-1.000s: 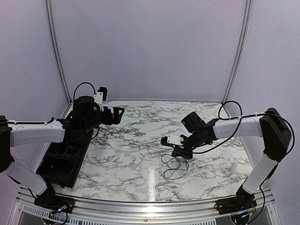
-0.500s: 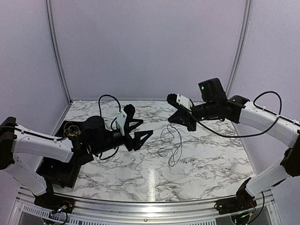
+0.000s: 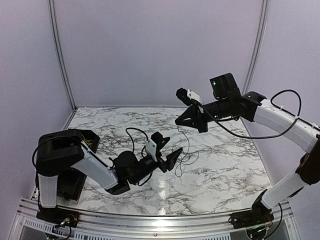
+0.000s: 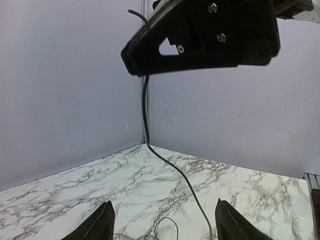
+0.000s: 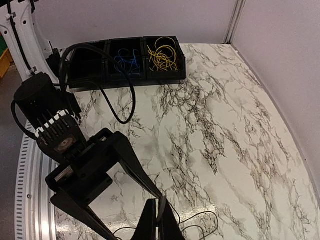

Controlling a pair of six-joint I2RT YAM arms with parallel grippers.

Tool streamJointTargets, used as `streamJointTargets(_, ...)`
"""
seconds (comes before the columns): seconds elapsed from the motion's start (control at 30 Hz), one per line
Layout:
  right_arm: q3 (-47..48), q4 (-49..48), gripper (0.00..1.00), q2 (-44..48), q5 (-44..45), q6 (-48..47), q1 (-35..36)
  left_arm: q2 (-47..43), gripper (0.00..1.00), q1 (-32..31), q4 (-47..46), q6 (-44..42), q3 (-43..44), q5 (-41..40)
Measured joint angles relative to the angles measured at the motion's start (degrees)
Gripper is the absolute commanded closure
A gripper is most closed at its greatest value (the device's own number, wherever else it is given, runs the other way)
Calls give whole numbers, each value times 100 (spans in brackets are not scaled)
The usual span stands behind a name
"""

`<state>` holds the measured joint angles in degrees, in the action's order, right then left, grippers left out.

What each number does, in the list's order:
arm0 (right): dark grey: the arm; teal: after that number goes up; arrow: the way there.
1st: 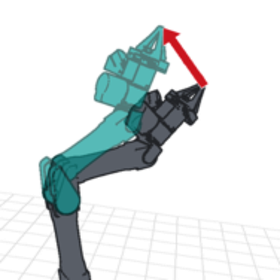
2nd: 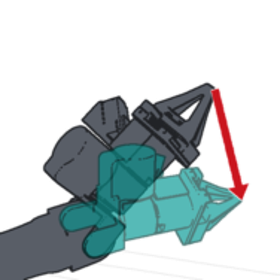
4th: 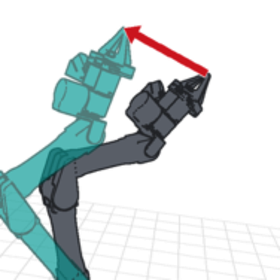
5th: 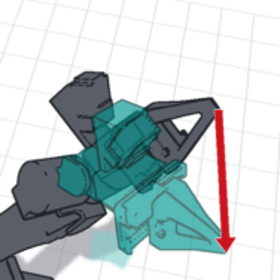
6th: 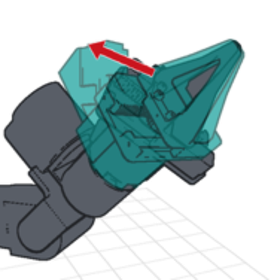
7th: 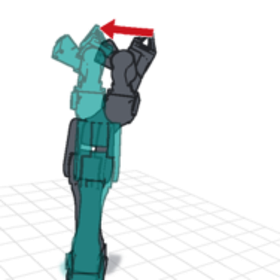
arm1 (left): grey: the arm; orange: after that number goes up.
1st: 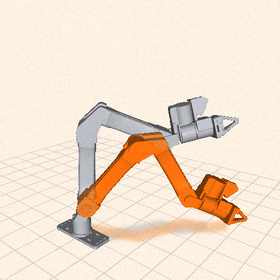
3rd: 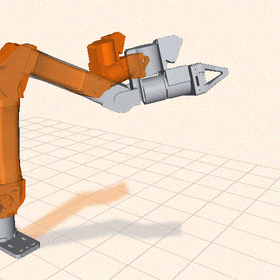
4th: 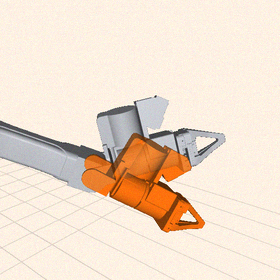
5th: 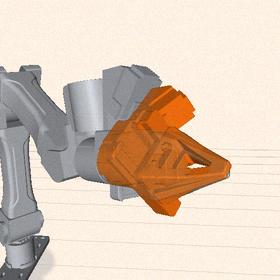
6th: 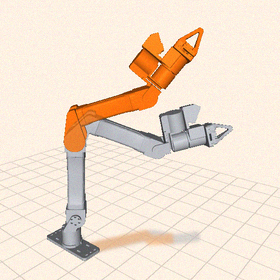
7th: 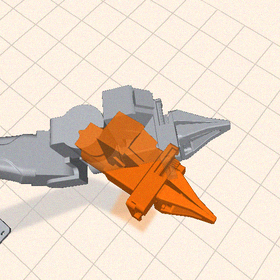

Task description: Untangle the cables

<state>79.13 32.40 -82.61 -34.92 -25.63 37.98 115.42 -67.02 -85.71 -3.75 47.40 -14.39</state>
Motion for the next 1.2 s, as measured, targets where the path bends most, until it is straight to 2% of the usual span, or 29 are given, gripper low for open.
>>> streamJointTargets(0.13,13,105,100,-9,-153,59,0,503,41,2,-315,-37,820,-76)
streamJointTargets(0.3,339,350,100,-35,-400,63,0,887,69,7,-352,66,1729,-76)
streamJointTargets(0.4,793,476,100,-28,-487,59,-20,1036,81,35,-332,238,1812,-66)
streamJointTargets(0.53,1429,501,100,66,-570,68,-192,1222,87,48,-273,592,1690,55)
streamJointTargets(0.8,2610,402,100,160,-903,426,-1132,1377,93,48,-249,1134,1250,260)
streamJointTargets(0.97,3128,350,100,160,-1095,645,-1266,1434,92,48,-199,1311,1078,280)
streamJointTargets(1.07,3224,258,100,168,-1180,748,-1272,1434,88,44,-197,1412,887,254)
streamJointTargets(1.2,2929,144,100,201,-1237,798,-1272,1373,72,-11,-258,1556,284,85)
